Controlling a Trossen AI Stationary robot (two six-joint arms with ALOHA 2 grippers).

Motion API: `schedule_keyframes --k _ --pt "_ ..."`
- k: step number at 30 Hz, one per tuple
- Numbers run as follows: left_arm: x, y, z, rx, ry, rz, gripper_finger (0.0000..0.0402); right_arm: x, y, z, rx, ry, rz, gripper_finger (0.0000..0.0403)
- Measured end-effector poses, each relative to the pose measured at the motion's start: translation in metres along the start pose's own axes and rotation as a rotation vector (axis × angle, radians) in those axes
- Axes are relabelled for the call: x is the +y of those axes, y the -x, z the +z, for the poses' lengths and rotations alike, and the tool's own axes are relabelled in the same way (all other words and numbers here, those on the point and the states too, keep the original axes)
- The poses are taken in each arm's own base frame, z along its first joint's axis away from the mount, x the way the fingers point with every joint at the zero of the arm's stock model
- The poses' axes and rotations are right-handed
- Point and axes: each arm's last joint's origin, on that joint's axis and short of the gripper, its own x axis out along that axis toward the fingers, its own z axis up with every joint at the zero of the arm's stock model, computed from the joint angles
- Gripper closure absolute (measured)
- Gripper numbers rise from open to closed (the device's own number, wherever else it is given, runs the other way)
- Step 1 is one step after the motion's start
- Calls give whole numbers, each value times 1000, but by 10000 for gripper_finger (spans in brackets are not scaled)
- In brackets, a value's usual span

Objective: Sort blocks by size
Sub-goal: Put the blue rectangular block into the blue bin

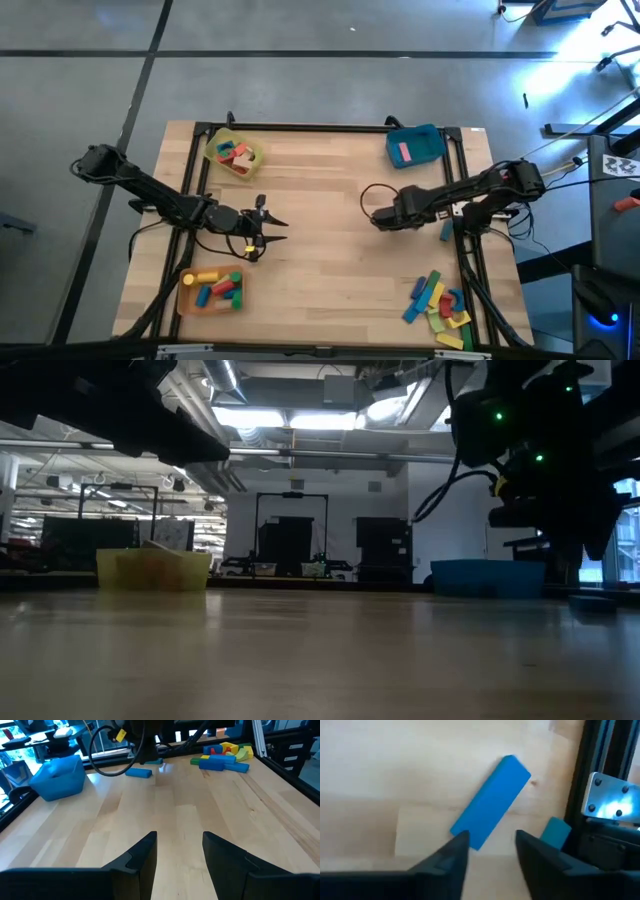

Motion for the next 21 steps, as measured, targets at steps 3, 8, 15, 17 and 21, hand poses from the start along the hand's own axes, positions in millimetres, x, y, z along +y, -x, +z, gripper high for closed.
schedule_keyframes --k 3,8,15,17,21 --pt "0 0 0 2 2 0 259 -2 -8 -3 -62 -84 -15 192" --pt "0 0 0 3 1 0 259 -1 -26 -9 -169 -214 43 132" --pt "0 0 0 3 -4 0 259 -6 -54 -20 -187 -331 81 112" --pt "0 0 0 2 -4 0 259 -7 -59 -22 -201 -357 102 115" --pt "0 0 0 2 -1 0 259 -8 -66 -27 -219 -389 131 123"
